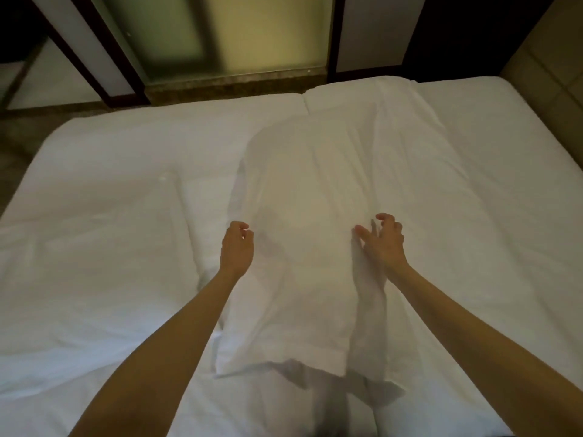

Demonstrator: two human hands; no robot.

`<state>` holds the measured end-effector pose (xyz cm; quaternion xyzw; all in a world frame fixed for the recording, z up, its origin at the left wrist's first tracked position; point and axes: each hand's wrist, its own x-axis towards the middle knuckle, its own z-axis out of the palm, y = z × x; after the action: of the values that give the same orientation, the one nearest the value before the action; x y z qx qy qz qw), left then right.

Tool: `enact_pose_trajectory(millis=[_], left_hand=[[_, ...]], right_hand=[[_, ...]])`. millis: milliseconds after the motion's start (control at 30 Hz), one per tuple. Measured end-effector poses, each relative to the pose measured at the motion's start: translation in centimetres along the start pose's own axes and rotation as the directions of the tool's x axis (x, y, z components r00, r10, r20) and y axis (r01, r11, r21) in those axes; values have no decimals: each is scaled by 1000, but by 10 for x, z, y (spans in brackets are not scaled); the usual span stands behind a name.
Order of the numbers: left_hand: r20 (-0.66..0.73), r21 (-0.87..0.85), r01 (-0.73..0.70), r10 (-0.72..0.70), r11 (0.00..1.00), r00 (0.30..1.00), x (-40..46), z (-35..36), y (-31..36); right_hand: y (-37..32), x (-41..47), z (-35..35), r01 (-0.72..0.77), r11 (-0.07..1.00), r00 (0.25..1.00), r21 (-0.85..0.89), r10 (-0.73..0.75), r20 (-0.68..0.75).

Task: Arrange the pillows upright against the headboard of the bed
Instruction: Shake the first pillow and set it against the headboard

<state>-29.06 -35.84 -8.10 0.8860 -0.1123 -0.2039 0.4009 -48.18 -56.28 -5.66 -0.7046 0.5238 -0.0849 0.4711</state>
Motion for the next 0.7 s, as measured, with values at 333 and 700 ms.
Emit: enact_pose_trajectory(millis=[333, 700], left_hand=[[128, 42, 297, -300, 954, 945, 111, 32, -3], [113, -194, 239, -220, 951, 969, 109, 59, -37]], right_hand=[[-6, 76, 66, -168, 911, 979, -376, 109, -173], [10, 84, 86, -96, 941, 979, -324, 31, -200]])
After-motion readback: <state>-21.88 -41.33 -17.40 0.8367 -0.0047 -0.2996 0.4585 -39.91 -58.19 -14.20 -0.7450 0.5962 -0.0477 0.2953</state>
